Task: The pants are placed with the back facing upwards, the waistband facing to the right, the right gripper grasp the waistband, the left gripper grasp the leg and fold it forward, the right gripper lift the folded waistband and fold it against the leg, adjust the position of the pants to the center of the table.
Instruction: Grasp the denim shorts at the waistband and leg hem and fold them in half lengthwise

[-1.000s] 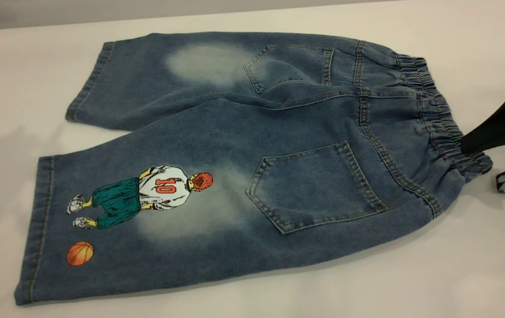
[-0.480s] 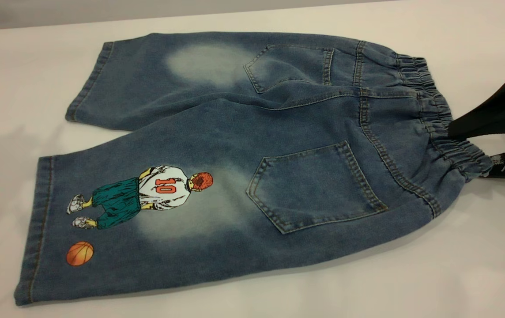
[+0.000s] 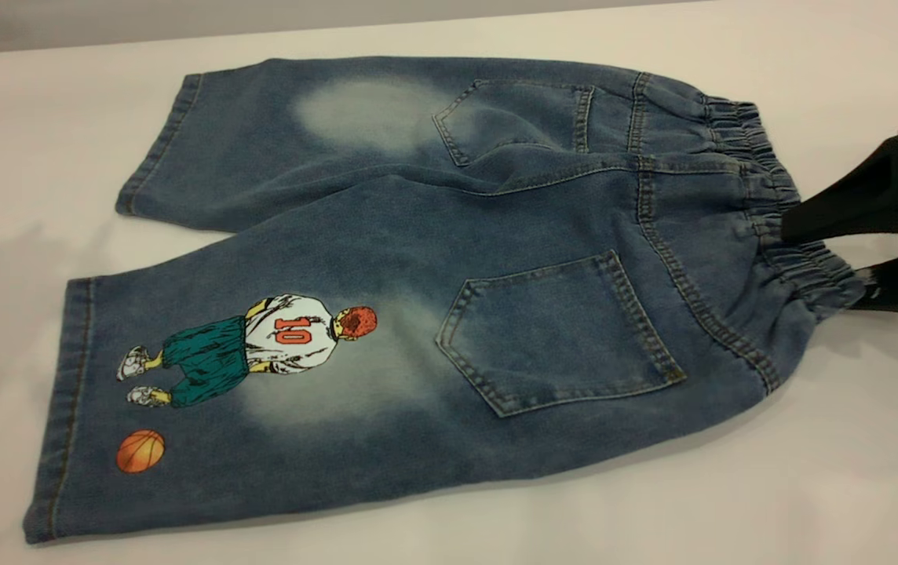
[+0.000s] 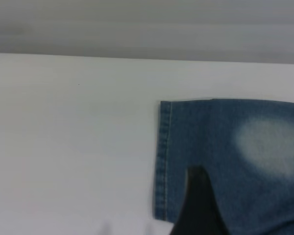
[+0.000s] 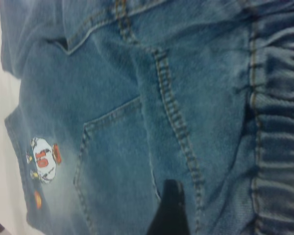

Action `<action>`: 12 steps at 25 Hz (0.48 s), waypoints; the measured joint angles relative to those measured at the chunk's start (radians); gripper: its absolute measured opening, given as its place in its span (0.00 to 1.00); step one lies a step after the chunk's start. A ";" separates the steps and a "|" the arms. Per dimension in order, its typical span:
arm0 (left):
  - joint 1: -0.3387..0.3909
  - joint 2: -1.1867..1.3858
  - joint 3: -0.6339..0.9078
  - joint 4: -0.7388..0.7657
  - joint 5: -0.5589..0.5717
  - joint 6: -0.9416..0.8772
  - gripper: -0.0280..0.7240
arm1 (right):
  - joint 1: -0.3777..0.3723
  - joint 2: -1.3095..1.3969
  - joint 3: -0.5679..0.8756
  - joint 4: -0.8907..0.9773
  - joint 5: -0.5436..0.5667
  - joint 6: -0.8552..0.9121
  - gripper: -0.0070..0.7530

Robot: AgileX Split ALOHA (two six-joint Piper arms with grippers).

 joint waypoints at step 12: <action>0.000 0.000 0.000 -0.001 0.001 0.000 0.65 | 0.016 0.000 0.000 -0.011 -0.009 0.000 0.24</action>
